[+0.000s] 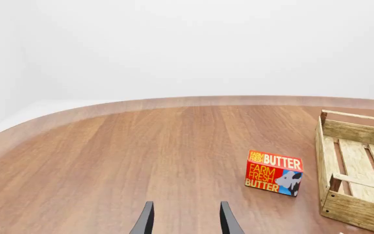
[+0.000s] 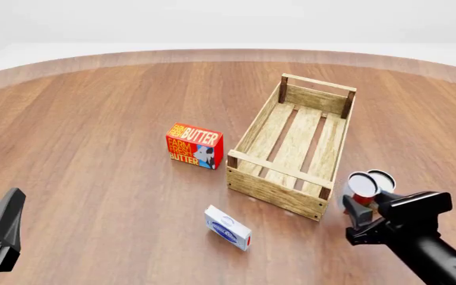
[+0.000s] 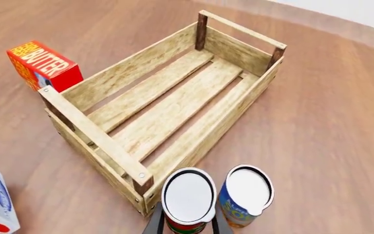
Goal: Pick up the tomato sauce, and put it in the wooden tray.
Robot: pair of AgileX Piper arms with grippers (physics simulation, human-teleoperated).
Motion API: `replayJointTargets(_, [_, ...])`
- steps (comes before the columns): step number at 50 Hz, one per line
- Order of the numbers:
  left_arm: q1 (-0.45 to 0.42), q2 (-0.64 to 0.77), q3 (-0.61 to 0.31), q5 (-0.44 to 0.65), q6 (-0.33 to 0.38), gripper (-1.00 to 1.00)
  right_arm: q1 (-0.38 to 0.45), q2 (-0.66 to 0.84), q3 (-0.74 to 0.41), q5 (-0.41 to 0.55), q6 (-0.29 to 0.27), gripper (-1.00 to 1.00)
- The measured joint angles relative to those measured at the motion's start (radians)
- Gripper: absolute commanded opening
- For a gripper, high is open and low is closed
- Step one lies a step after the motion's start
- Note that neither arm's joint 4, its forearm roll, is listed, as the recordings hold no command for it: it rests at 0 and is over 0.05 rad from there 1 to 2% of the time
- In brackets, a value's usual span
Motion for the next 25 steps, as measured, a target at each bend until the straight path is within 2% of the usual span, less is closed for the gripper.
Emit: replayJointTargets(25, [0.000,0.000,0.000,0.000,0.000,1.00,-0.006,-0.271,-0.034,0.241,-0.026,-1.00])
